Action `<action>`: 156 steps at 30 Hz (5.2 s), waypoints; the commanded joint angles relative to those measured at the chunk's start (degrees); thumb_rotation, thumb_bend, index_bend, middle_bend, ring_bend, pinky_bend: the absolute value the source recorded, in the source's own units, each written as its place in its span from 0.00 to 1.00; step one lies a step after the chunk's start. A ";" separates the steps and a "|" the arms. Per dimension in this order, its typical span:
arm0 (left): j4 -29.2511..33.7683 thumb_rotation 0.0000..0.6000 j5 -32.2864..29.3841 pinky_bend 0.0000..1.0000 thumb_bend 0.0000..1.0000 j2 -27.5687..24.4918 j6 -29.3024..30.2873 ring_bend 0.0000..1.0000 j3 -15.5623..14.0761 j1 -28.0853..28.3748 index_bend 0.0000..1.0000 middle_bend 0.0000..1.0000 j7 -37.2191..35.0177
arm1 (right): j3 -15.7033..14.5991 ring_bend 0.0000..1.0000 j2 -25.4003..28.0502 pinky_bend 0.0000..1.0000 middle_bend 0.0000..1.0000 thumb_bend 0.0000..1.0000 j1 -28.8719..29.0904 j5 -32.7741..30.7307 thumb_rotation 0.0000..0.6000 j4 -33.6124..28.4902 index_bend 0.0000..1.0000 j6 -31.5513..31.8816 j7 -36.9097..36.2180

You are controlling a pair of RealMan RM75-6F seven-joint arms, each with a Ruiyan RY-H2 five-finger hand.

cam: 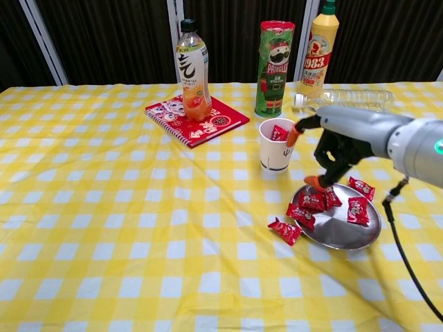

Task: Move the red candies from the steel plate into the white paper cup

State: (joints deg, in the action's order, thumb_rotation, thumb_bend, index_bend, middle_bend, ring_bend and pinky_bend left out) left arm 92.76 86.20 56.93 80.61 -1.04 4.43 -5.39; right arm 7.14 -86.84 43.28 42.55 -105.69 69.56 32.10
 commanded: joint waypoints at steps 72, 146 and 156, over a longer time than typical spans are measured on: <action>0.26 1.00 -0.45 0.00 0.02 0.18 -0.16 0.00 0.14 0.00 0.00 0.00 0.55 | -2.52 0.85 -1.45 0.97 0.82 0.38 -8.49 0.22 1.00 11.81 0.30 -6.22 -2.77; 1.46 1.00 -1.62 0.00 0.02 -1.27 -3.28 0.00 -0.07 1.06 0.00 0.00 -1.78 | 14.19 0.85 -8.57 0.97 0.82 0.41 9.24 -7.93 1.00 23.44 0.28 -12.45 -1.33; 1.07 1.00 -1.38 0.00 0.02 -1.14 -2.80 0.00 -0.11 0.88 0.00 0.00 -2.16 | 13.35 0.85 -5.69 0.97 0.82 0.41 7.59 -5.28 1.00 17.13 0.27 -8.43 -1.85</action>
State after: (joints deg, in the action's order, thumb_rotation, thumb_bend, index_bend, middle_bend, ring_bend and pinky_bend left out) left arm 93.87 84.81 55.77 77.75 -1.15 5.34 -7.55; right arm 20.81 -93.80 51.75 35.97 -86.15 59.65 30.60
